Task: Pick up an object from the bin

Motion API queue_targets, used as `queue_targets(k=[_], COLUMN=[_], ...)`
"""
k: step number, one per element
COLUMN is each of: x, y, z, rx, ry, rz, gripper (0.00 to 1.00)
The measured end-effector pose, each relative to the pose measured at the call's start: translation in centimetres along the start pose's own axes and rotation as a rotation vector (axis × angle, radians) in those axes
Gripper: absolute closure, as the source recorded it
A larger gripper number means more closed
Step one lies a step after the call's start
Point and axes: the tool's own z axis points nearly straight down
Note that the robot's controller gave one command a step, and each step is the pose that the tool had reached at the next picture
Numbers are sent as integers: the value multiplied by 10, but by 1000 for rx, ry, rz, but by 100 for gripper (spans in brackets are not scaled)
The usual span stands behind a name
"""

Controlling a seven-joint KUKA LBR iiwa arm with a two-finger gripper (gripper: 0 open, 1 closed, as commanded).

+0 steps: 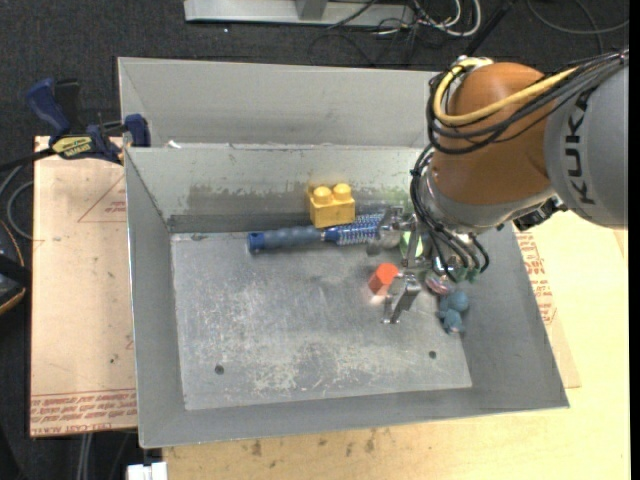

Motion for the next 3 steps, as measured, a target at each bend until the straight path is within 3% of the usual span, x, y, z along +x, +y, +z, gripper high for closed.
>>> queue_targets(k=[1,2,3], x=[-7,-45,-57], y=[-39,4,-13], z=[152,34,124], rx=[-5,-5,-1], ry=[-13,-18,-2], rz=[239,373,643], gripper=[0,0,0])
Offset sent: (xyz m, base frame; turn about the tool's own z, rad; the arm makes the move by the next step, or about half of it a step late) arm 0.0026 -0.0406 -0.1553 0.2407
